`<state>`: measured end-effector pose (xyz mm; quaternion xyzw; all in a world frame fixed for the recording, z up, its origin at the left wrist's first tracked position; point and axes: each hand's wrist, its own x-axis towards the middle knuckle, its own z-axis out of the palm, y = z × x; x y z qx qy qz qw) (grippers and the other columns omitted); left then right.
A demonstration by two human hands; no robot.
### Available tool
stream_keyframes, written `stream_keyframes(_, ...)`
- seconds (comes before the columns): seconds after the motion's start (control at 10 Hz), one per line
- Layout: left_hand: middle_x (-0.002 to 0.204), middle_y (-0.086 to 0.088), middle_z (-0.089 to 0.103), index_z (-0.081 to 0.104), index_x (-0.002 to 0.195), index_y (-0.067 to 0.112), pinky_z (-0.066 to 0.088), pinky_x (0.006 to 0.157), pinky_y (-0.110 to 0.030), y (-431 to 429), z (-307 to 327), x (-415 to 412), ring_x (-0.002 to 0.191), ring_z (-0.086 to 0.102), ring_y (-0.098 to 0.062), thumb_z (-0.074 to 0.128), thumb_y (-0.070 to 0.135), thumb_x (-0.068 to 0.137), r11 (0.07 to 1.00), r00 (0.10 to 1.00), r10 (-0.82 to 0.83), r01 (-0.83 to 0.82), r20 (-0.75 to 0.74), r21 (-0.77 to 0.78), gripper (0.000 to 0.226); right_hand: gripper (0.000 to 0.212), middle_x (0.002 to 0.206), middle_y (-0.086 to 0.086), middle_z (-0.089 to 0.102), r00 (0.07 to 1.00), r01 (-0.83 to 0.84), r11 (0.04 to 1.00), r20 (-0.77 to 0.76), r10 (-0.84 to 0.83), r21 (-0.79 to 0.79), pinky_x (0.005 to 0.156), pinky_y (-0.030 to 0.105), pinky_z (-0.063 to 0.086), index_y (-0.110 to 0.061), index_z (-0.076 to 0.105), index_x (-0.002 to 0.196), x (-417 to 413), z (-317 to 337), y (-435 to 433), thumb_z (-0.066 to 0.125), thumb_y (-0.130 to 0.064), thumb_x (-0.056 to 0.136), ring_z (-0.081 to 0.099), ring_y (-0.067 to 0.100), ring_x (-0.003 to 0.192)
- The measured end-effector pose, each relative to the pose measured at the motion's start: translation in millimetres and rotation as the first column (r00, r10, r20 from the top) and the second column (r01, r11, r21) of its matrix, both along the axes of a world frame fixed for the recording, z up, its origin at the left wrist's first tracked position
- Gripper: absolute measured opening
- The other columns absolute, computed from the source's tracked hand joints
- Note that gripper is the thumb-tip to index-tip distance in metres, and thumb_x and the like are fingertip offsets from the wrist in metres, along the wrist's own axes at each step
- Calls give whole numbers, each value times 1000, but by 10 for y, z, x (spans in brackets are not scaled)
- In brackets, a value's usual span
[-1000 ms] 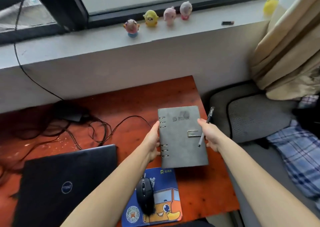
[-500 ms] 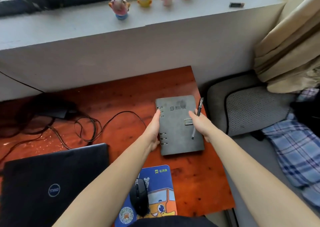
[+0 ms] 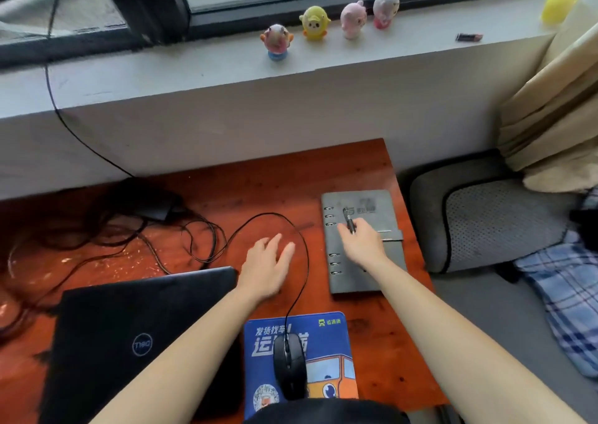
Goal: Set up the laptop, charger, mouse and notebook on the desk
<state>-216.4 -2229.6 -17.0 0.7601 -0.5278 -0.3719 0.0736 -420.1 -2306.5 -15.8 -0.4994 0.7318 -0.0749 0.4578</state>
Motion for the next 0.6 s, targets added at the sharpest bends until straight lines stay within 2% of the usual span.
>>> stream_keyframes(0.1,166,-13,8,21,156,30,7,120,-56,333,-192,263,152,1,-32,25,67,95,962,920,-266,236,288,134,72,31,119,16,67,999,-48,998,-16,49,52,95,39,46,-17,60,120,276,-85,80,46,-36,99,59,36,115)
stream_keyframes(0.2,167,-12,-6,11,158,30,-3,116,-64,536,-324,443,151,-16,-32,23,70,94,927,879,-345,263,329,268,76,34,119,16,68,998,-60,995,-12,61,80,97,40,49,-17,58,125,440,-156,149,47,-32,97,61,35,113)
stream_keyframes(0.3,166,-11,-9,4,158,30,-4,117,-63,628,-375,533,150,-20,-31,24,69,94,899,840,-417,326,347,292,78,44,115,15,71,997,-71,993,-15,73,92,99,42,50,-17,52,136,489,-212,203,52,-25,93,64,33,112)
stream_keyframes(0.4,167,-10,-8,6,158,31,-4,117,-63,622,-389,579,151,-18,-29,24,69,93,898,835,-423,333,352,288,78,49,115,12,70,992,-105,993,-65,108,52,98,40,50,-16,47,142,513,-262,269,57,-19,95,62,31,113)
stream_keyframes(0.5,167,-10,-8,6,158,31,-3,117,-63,590,-349,578,151,-17,-30,25,71,92,886,836,-440,344,327,311,80,53,116,14,67,960,-223,975,-168,224,24,92,40,52,-16,43,143,578,-229,352,62,-16,93,62,33,111)
stream_keyframes(0.6,167,-10,-8,5,158,32,-2,116,-63,589,-371,598,151,-17,-30,27,71,91,875,823,-464,368,329,313,81,57,129,18,59,905,-342,940,-261,335,22,94,43,50,-14,41,143,643,-221,406,64,-13,91,57,38,119)
